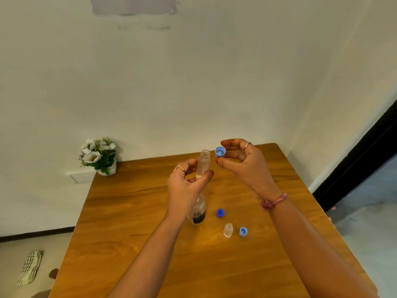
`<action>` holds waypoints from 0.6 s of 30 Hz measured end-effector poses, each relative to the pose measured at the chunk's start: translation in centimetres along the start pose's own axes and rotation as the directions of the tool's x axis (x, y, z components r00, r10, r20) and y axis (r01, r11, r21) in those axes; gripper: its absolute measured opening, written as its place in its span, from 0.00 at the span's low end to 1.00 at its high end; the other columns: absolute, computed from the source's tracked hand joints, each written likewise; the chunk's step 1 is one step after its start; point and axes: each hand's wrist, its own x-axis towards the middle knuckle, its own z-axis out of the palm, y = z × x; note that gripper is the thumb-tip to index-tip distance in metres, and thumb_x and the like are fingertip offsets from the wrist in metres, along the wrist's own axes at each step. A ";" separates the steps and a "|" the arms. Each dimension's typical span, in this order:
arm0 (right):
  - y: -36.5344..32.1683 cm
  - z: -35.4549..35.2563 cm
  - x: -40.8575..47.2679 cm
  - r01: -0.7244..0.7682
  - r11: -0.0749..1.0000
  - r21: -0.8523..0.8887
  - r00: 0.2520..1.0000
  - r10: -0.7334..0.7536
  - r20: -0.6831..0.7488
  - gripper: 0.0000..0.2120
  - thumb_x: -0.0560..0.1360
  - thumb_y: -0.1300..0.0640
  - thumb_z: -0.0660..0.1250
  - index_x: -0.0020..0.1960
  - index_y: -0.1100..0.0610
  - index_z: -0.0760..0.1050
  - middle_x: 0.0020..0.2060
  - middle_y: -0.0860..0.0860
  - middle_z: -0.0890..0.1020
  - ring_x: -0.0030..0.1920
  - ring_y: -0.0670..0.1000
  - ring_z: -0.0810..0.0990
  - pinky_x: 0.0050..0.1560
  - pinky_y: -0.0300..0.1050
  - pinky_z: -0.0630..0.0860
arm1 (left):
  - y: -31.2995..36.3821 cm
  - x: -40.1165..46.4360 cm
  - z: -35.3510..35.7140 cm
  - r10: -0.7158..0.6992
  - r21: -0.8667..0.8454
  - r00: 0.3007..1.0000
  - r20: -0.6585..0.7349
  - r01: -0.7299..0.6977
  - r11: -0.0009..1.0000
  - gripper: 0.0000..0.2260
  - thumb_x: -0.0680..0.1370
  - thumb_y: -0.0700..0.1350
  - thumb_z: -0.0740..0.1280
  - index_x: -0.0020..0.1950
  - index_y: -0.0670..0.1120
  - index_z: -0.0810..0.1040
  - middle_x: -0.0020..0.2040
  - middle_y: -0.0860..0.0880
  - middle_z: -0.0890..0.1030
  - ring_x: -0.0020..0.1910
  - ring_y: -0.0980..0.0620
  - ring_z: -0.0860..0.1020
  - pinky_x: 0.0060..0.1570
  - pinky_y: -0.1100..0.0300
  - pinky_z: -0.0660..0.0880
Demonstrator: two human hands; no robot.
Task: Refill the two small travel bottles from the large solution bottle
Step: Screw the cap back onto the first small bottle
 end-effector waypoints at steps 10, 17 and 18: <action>-5.4 -1.3 3.6 0.093 0.989 0.116 0.995 -0.098 0.036 0.15 0.69 0.63 0.74 0.53 0.54 0.77 0.48 0.49 0.84 0.48 0.48 0.83 0.51 0.47 0.80 | 6.4 2.6 0.0 0.082 -0.119 0.995 -0.064 -0.089 0.989 0.17 0.70 0.45 0.76 0.57 0.51 0.78 0.50 0.56 0.82 0.49 0.63 0.78 0.38 0.78 0.71; -8.7 -1.7 5.5 0.195 0.964 0.183 0.977 -0.206 0.046 0.14 0.71 0.63 0.71 0.54 0.50 0.77 0.49 0.47 0.82 0.48 0.47 0.83 0.43 0.37 0.79 | 9.8 4.5 -0.2 0.159 -0.155 0.983 -0.087 -0.171 0.973 0.16 0.70 0.45 0.75 0.56 0.52 0.78 0.49 0.56 0.82 0.50 0.61 0.79 0.39 0.78 0.71; -9.1 -1.9 5.8 0.205 0.962 0.183 0.975 -0.216 0.045 0.13 0.71 0.63 0.71 0.54 0.50 0.78 0.50 0.47 0.82 0.48 0.47 0.83 0.43 0.37 0.79 | 10.2 4.7 -0.2 0.163 -0.169 0.983 -0.090 -0.176 0.970 0.17 0.70 0.45 0.76 0.56 0.53 0.77 0.49 0.56 0.82 0.49 0.61 0.79 0.39 0.79 0.71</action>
